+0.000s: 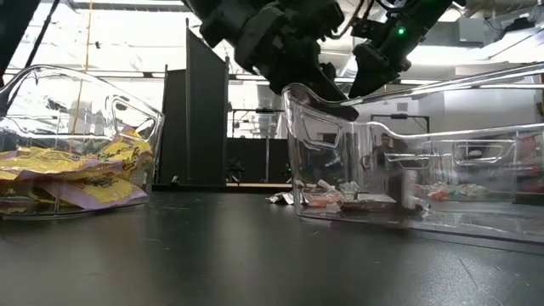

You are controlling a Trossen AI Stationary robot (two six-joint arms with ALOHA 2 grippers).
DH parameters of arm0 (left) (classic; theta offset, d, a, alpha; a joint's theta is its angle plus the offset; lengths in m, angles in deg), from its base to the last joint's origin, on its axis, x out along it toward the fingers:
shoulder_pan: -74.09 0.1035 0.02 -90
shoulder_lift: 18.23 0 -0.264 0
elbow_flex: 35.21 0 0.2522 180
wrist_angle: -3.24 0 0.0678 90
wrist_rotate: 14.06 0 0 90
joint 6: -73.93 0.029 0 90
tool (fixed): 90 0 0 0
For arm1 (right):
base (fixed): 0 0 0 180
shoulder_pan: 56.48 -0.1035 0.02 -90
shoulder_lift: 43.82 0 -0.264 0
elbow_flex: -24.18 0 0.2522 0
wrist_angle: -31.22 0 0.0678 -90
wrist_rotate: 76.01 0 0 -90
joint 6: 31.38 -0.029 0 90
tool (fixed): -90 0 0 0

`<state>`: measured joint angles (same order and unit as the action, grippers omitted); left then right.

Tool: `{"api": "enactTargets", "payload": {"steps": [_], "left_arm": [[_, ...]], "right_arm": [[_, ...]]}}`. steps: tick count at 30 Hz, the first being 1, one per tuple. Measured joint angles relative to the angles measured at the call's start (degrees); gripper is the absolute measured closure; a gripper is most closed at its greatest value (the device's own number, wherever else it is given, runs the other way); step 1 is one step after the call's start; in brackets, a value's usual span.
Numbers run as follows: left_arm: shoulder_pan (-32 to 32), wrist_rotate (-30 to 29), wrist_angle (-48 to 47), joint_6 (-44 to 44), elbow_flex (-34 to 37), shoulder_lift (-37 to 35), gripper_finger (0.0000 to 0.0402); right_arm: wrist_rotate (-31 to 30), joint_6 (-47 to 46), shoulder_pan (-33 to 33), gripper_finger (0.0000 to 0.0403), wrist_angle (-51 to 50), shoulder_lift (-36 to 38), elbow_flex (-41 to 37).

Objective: Sort candy
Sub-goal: Put the brown candy in the bottom right transparent container

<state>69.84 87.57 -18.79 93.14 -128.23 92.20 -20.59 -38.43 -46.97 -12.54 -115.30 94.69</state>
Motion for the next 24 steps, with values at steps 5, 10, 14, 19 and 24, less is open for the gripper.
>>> {"api": "enactTargets", "payload": {"steps": [5, 10, 14, 19, 24], "left_arm": [[-0.07, -9.21, -0.14, 1.19, 0.00, -0.86, 0.0181], [2.05, -19.23, -5.19, -0.24, -0.02, -5.26, 0.0165], [5.01, -18.03, -7.77, -3.65, -0.07, -6.88, 0.0164], [7.95, -18.93, -10.58, -7.37, 0.35, -7.32, 0.0164], [12.16, -17.29, -11.60, -13.06, 6.77, -7.18, 0.0164]], "right_arm": [[0.00, 0.02, -0.15, 0.0129, -0.06, 0.00, 0.00], [0.00, 0.02, -0.13, 0.0129, -0.06, 0.00, 0.00], [0.00, 0.02, -0.13, 0.0129, -0.07, 0.00, 0.00], [0.00, 0.04, -0.11, 0.0129, -0.17, 0.00, 0.00], [0.02, 0.02, -0.11, 0.0129, -0.42, 0.00, 0.00]]}}
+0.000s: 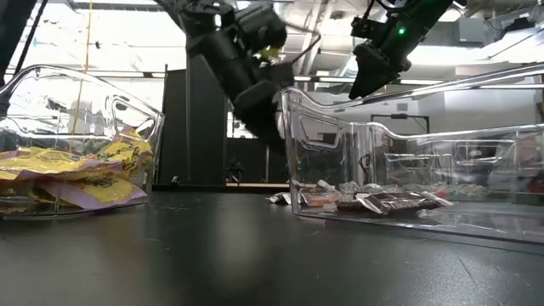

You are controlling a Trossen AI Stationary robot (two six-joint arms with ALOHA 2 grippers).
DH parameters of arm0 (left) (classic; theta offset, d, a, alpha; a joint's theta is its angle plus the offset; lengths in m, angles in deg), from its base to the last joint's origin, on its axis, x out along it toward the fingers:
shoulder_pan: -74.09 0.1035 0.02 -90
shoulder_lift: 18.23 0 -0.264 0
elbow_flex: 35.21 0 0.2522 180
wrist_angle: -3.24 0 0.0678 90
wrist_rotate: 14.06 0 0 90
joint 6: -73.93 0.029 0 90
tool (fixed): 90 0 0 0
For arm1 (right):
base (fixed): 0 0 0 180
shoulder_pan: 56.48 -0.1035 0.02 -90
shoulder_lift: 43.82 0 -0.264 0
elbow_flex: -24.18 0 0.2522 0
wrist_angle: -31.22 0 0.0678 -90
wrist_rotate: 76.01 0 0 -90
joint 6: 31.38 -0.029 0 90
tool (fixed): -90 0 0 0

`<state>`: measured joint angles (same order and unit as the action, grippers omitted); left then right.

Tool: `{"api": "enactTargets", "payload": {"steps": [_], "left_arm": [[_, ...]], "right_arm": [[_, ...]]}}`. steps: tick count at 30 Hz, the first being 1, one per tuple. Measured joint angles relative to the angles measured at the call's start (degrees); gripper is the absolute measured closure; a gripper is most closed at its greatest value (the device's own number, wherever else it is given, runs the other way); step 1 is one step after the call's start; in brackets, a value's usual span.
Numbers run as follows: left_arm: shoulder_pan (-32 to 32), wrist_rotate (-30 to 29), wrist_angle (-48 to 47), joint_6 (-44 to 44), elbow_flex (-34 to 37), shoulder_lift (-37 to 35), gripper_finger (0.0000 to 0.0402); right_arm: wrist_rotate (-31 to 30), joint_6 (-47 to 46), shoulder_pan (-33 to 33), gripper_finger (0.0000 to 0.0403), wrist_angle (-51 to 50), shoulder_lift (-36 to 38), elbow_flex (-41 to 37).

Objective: Sort candy
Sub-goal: Put the brown candy in the bottom right transparent container

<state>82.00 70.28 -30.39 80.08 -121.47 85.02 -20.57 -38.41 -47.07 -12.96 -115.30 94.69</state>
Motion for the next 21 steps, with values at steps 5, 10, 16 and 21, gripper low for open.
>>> {"api": "enactTargets", "payload": {"steps": [5, 10, 16, 21], "left_arm": [[1.13, 4.26, 5.58, -3.57, 5.92, -0.07, 0.0164], [0.78, 7.03, 15.70, -5.34, 10.52, -0.04, 0.0164], [-0.05, 6.93, 21.44, -6.62, 12.37, 4.00, 0.0164], [-0.49, 5.22, 24.37, -7.87, 12.27, 7.64, 0.0164]], "right_arm": [[0.00, 0.00, 0.19, 0.0129, 0.05, 0.00, 0.00], [0.00, -0.02, 0.50, 0.0129, 0.42, 0.00, 0.00], [0.04, -0.02, 0.48, 0.0129, 1.10, 0.00, 0.00], [0.04, -0.04, 0.48, 0.0129, 1.11, 0.00, 0.00]]}}
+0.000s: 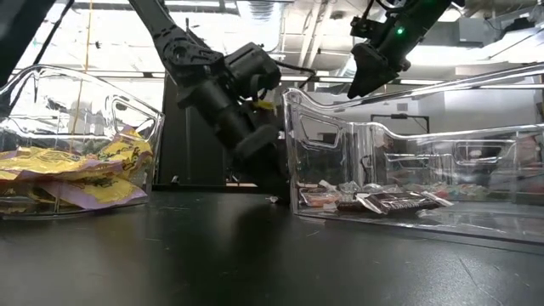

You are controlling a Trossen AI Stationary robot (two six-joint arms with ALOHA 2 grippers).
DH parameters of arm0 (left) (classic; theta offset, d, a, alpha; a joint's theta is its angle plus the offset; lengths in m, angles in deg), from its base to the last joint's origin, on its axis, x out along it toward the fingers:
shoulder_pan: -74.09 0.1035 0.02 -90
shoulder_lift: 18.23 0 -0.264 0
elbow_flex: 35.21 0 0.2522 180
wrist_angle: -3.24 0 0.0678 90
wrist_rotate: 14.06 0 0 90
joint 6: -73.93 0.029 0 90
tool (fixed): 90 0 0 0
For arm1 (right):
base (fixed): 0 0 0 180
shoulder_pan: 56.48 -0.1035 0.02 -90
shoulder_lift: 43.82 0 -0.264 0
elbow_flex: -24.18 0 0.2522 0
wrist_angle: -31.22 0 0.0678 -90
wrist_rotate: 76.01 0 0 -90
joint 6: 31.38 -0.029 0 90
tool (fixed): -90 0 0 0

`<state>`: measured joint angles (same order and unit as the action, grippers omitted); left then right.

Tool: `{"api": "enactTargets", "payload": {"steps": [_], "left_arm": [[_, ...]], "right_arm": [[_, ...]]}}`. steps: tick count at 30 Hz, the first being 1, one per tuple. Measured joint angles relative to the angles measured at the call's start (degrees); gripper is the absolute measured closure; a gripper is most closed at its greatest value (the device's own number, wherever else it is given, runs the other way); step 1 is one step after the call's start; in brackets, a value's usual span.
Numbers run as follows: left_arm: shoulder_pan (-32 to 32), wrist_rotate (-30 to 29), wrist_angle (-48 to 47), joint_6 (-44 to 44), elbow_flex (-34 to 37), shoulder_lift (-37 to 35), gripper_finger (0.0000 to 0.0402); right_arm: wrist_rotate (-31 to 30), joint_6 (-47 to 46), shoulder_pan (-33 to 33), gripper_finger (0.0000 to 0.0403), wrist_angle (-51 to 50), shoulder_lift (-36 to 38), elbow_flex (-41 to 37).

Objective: Sort candy
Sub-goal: Put the brown candy in the bottom right transparent container

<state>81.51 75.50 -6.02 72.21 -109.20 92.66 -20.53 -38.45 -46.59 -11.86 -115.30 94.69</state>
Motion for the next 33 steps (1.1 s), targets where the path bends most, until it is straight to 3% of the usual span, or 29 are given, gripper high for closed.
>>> {"api": "enactTargets", "payload": {"steps": [3, 6, 15, 23, 33], "left_arm": [[0.08, -1.31, 1.17, -0.97, -0.06, 1.13, 0.0168], [0.08, -1.84, 1.18, -1.07, -0.13, 1.47, 0.0196], [-0.11, -3.28, 2.40, -1.06, -0.13, 1.60, 0.0385], [-0.33, -3.89, 2.41, 1.09, -0.02, 0.32, 0.0401], [-1.15, -7.17, 2.86, 5.94, 0.09, -11.45, 0.0401]], "right_arm": [[0.00, 0.00, 0.02, 0.0129, 0.03, 0.00, 0.00], [0.00, 0.02, 0.13, 0.0129, 0.08, 0.00, 0.00], [0.02, 0.02, 0.76, 0.0129, 0.01, 0.00, 0.00], [0.01, 0.00, 0.68, 0.0129, -0.06, 0.00, 0.00], [0.01, 0.02, 0.66, 0.0129, -0.20, 0.00, 0.00]]}}
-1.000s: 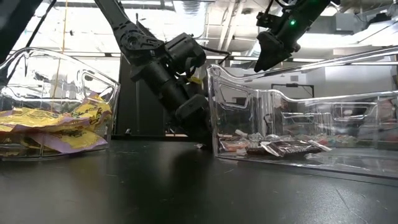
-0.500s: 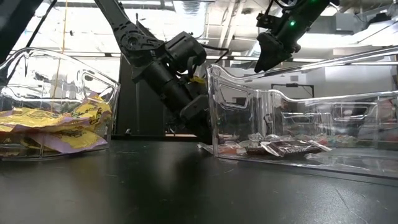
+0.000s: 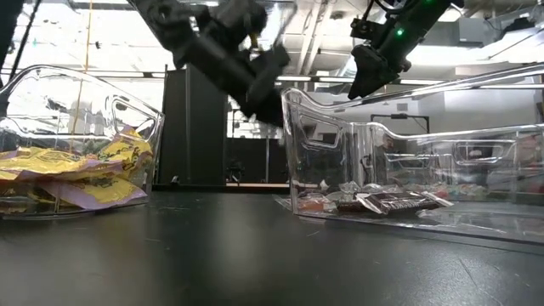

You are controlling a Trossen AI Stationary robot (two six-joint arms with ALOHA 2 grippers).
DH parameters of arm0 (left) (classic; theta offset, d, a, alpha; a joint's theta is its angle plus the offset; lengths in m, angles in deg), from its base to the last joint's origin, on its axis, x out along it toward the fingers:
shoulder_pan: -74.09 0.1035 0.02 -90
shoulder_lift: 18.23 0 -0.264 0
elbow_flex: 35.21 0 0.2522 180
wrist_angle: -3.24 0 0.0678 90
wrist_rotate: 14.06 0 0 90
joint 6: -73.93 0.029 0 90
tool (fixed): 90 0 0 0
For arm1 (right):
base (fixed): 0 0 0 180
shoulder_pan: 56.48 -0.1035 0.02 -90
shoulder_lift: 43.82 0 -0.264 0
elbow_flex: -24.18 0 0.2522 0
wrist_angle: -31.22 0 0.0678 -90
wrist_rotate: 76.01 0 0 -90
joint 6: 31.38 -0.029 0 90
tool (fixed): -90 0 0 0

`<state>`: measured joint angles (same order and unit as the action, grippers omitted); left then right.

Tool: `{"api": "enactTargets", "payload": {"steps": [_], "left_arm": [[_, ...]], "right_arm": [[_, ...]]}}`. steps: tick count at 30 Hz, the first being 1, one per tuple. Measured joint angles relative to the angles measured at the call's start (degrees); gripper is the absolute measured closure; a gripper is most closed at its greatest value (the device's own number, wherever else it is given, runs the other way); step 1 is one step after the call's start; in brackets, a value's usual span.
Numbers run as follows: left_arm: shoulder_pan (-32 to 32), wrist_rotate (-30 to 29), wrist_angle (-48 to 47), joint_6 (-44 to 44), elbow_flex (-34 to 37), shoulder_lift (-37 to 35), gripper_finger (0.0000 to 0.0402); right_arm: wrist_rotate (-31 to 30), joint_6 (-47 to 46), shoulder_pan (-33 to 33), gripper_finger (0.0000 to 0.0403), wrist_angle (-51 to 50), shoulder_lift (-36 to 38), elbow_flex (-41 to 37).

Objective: Sort candy
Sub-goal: Put the brown candy in the bottom right transparent container

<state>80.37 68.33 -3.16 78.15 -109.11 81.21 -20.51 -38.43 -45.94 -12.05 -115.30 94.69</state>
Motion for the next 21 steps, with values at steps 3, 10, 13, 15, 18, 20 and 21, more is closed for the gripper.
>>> {"api": "enactTargets", "payload": {"steps": [3, 10, 13, 15, 18, 20, 21], "left_arm": [[-1.69, 4.69, 1.51, 5.03, 0.00, -3.65, 0.0401], [-8.04, 24.14, 7.62, 12.93, -0.05, -4.56, 0.0401], [-10.00, 23.96, 9.43, 13.98, -0.11, -1.93, 0.0397], [-10.71, 23.91, 13.55, 13.10, -0.09, 0.83, 0.0383], [-10.91, 23.98, 18.47, 8.96, -0.24, 4.24, 0.0340], [-10.55, 23.86, 18.78, 5.93, -0.84, 6.01, 0.0300], [-10.37, 23.78, 18.45, 4.78, -1.06, 6.67, 0.0278]], "right_arm": [[0.00, 0.02, 0.00, 0.0129, -0.01, 0.00, 0.00], [0.01, 0.04, 0.11, 0.0129, 0.01, 0.00, 0.00], [0.01, 0.04, 0.11, 0.0129, 0.04, 0.00, 0.00], [0.01, 0.02, 0.11, 0.0129, 0.08, 0.00, 0.00], [0.01, 0.01, 0.11, 0.0129, 0.08, 0.00, 0.00], [0.00, -0.29, 0.07, 0.0129, 0.07, 0.00, 0.00], [0.01, -0.39, 0.04, 0.0129, 0.04, 0.00, 0.00]]}}
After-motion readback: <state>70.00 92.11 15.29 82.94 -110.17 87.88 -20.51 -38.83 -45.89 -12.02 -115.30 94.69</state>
